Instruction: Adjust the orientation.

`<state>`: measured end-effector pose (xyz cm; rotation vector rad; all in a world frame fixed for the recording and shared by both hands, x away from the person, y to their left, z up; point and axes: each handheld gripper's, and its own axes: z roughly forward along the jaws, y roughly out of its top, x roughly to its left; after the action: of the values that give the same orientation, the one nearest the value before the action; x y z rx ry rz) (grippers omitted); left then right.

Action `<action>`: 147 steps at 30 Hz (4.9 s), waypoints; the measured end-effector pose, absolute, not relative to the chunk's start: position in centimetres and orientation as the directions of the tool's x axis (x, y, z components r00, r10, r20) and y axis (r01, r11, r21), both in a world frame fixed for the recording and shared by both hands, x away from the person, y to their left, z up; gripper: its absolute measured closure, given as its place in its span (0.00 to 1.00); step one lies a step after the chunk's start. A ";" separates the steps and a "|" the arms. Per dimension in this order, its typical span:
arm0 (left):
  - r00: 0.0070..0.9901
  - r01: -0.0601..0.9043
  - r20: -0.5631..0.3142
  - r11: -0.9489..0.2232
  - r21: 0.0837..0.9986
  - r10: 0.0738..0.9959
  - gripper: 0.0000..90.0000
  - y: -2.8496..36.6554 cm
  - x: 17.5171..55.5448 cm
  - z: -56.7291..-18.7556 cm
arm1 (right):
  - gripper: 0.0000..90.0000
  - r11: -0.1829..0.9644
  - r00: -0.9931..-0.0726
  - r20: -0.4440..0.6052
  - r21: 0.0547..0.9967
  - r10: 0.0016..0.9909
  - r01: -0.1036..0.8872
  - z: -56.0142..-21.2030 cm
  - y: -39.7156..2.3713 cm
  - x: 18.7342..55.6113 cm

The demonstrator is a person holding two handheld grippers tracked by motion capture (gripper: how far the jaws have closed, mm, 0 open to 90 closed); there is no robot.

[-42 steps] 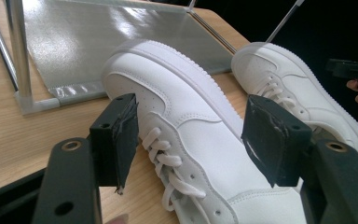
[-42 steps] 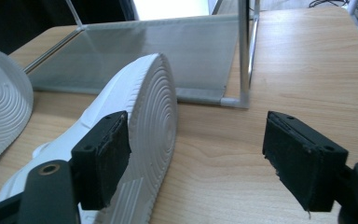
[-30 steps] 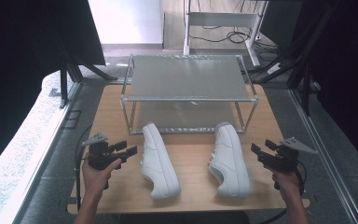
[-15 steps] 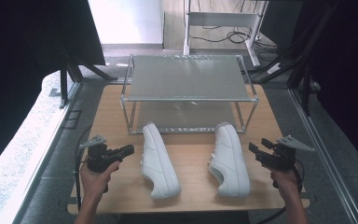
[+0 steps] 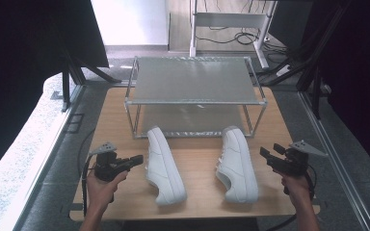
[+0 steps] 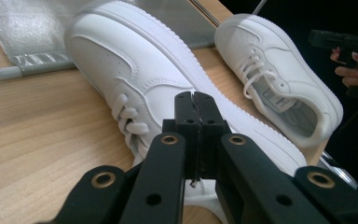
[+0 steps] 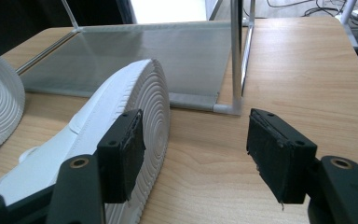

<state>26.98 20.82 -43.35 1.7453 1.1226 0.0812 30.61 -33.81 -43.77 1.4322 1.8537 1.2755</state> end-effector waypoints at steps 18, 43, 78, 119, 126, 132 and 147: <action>0.568 0.730 -0.477 -0.142 0.669 0.671 1.00 17.9 23.7 -47.1 | 0.41 -0.006 -0.300 0.180 0.866 0.937 0.501 -43.9 -34.2 30.7; 0.560 0.759 -0.489 -0.177 0.626 0.669 1.00 17.0 23.8 -47.8 | 0.41 -0.003 -0.296 0.182 0.856 0.938 0.518 -44.3 -34.4 30.7; 0.675 0.707 -0.434 -0.356 0.611 0.596 0.99 5.9 30.7 -45.9 | 0.41 -0.036 -0.242 0.197 0.841 0.950 0.540 -44.7 -36.0 30.4; 0.657 0.714 -0.383 -0.373 0.593 0.649 0.94 10.3 29.8 -45.6 | 0.44 -0.019 -0.264 0.193 0.838 0.945 0.545 -44.7 -35.5 30.6; 0.705 0.629 -0.367 -0.295 0.719 0.606 0.71 11.0 28.7 -43.9 | 0.48 -0.018 -0.291 0.199 0.851 0.936 0.525 -44.0 -35.4 30.4; 0.692 0.586 -0.343 -0.216 0.781 0.635 0.51 12.5 28.1 -42.3 | 0.54 0.012 -0.361 0.186 0.876 0.914 0.483 -42.7 -34.4 29.8; 0.637 0.615 -0.362 -0.167 0.770 0.680 0.42 14.7 29.4 -42.6 | 0.74 0.172 -0.532 0.108 0.876 0.840 0.450 -41.1 -30.2 28.0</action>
<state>29.37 14.68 -42.64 1.8564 1.0329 0.0815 28.02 -30.21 -41.05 1.2182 2.0528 1.3137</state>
